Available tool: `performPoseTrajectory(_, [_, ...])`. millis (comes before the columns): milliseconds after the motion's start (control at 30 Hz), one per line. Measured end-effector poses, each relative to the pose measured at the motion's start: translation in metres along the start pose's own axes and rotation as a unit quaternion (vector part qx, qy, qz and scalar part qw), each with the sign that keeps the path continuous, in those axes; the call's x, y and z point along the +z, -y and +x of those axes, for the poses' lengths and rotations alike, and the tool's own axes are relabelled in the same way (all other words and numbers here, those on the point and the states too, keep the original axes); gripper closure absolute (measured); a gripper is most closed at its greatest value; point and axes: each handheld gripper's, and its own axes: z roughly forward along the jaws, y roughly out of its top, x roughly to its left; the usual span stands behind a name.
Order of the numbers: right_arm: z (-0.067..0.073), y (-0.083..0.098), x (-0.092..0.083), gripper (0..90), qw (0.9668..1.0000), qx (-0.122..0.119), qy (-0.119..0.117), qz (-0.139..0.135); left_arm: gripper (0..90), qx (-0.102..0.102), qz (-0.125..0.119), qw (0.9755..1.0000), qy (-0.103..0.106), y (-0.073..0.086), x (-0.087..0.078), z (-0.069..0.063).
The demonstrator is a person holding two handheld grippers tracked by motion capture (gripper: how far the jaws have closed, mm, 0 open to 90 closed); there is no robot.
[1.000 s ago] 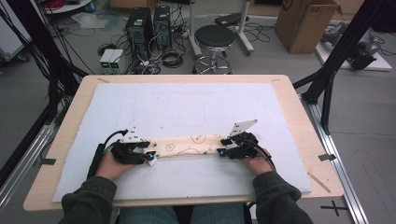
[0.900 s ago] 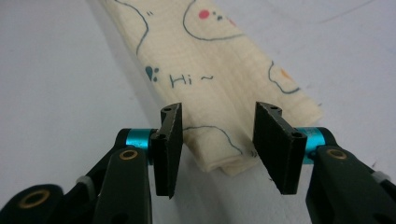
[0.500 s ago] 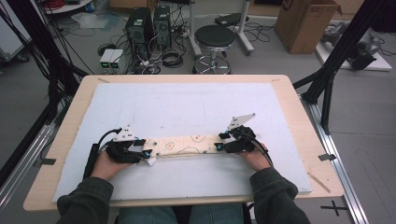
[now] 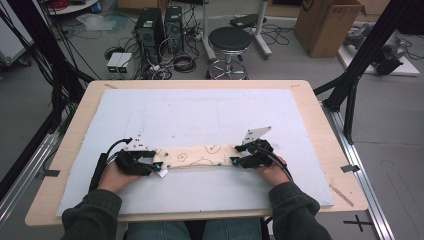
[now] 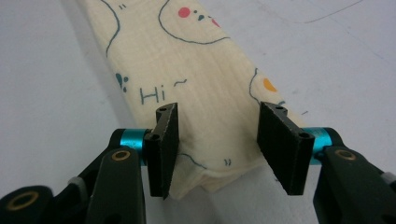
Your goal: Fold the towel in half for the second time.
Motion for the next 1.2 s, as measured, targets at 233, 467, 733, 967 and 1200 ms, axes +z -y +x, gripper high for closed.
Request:
performPoseTrajectory(233, [0.002, -0.002, -0.005, 44.5, 0.9998, 0.008, -0.008, -0.019, 44.8, -0.003, -0.032, 0.9995, 0.002, -0.003, -0.012, 0.000])
performPoseTrajectory(467, [0.001, -0.002, -0.014, 40.5, 0.9985, 0.025, -0.016, -0.046, 47.7, -0.011, -0.062, 0.9980, -0.001, -0.010, -0.020, 0.002])
performPoseTrajectory(733, [-0.010, -0.004, -0.018, 42.1, 0.9972, 0.047, 0.000, -0.057, 51.0, -0.033, -0.062, 0.9970, -0.033, -0.015, -0.013, 0.010])
performPoseTrajectory(967, [-0.036, -0.011, -0.011, 45.1, 0.9938, 0.094, 0.002, -0.060, 50.1, -0.058, -0.053, 0.9961, -0.039, -0.013, -0.005, 0.020])
performPoseTrajectory(1200, [-0.041, -0.008, 0.004, 50.0, 0.9933, 0.111, -0.012, -0.030, 48.4, -0.081, -0.050, 0.9943, -0.048, -0.011, 0.002, 0.026])
